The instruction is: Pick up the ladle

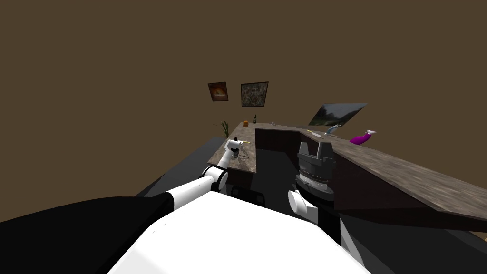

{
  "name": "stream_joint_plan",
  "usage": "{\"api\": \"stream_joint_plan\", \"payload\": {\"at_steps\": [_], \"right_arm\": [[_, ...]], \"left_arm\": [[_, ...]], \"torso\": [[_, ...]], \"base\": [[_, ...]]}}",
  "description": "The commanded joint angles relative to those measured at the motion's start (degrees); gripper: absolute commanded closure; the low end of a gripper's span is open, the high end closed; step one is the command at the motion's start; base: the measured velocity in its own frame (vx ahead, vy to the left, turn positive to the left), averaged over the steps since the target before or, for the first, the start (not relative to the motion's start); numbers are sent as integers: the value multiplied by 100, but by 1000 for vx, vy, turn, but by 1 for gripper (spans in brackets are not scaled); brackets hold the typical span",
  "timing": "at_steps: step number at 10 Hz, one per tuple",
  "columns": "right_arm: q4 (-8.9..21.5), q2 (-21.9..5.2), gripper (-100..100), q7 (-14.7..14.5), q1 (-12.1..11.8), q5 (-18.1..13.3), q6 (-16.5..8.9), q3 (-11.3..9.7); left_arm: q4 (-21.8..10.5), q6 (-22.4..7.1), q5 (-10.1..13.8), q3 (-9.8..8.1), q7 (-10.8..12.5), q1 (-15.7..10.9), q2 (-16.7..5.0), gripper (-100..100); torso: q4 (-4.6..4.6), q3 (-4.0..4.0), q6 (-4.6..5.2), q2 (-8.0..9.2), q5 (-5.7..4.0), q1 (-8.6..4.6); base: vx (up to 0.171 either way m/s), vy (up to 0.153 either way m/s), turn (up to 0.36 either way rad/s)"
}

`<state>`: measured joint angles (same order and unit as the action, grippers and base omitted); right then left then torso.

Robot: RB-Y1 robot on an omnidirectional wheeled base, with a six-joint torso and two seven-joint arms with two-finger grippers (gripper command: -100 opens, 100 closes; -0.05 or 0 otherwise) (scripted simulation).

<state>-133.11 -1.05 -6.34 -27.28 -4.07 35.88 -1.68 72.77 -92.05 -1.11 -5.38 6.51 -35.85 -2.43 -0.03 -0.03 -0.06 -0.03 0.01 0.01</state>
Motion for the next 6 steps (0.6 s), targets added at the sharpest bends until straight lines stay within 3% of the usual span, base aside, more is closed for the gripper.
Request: {"api": "stream_joint_plan", "payload": {"at_steps": [1,2,4,5,6], "right_arm": [[0,0,0,0,0,0,0,0],[0,0,0,0,0,0,0,0],[0,0,0,0,0,0,0,0],[0,0,0,0,0,0,0,0],[0,0,0,0,0,0,0,0]], "left_arm": [[0,0,0,0,0,0,0,0],[121,-176,1,-8,6,-50,-3,100],[268,-397,2,-18,15,-116,-5,100],[196,-300,3,-18,13,-109,-8,100],[204,-321,3,-18,13,-112,-8,0]], "torso": [[0,0,0,0,0,0],[0,0,0,0,0,0],[4,6,0,8,-1,2],[3,6,0,10,0,2],[1,4,0,7,0,1]], "base": [[0,0,0],[-12,6,2],[-18,8,-2],[-8,3,0],[0,0,0]]}}
